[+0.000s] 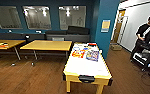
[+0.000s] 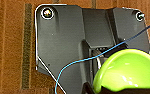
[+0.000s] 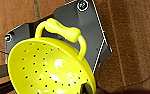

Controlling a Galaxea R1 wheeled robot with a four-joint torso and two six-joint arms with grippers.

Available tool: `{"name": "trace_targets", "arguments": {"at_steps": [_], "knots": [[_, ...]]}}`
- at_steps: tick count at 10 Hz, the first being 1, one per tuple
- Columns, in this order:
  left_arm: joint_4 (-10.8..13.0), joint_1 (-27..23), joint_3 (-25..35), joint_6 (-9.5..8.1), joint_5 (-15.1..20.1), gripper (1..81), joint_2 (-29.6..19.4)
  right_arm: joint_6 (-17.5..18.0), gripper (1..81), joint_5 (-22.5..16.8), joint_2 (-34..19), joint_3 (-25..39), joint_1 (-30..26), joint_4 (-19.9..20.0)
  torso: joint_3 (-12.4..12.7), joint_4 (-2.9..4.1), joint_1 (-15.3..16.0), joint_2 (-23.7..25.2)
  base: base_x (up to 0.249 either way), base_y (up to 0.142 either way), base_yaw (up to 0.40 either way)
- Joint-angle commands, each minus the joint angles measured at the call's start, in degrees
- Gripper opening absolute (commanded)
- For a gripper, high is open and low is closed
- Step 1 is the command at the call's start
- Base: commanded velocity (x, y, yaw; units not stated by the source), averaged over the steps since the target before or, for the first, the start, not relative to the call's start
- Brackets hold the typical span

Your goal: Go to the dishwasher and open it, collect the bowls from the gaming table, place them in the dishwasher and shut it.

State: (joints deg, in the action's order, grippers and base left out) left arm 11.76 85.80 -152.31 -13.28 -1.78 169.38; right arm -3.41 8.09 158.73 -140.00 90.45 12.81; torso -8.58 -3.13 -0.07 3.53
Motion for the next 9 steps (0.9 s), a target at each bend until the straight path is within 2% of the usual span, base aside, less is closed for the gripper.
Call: {"name": "trace_targets", "arguments": {"at_steps": [1, 4, 9], "knots": [[0.45, -1.90, 0.08, 0.44, 2.92, 1.0, -0.26, -0.28, 1.0, -3.17, -1.20, 0.09, -1.98, -0.60, 0.00, 0.00, 0.07, 0.00, -0.203, 0.000, 0.000], [0.54, -1.82, 0.08, 0.44, 2.92, 1.0, -0.35, -0.28, 1.0, -3.08, -1.20, 0.26, -1.81, -0.60, 0.00, 0.00, 0.07, 0.00, -0.190, 0.000, 0.000], [-0.16, -1.72, 0.08, 0.44, 2.66, 1.0, -0.44, -0.28, 1.0, -3.17, -1.20, 0.09, -2.07, -0.59, 0.05, 0.00, 0.07, 0.09, -0.014, 0.000, 0.000]]}}
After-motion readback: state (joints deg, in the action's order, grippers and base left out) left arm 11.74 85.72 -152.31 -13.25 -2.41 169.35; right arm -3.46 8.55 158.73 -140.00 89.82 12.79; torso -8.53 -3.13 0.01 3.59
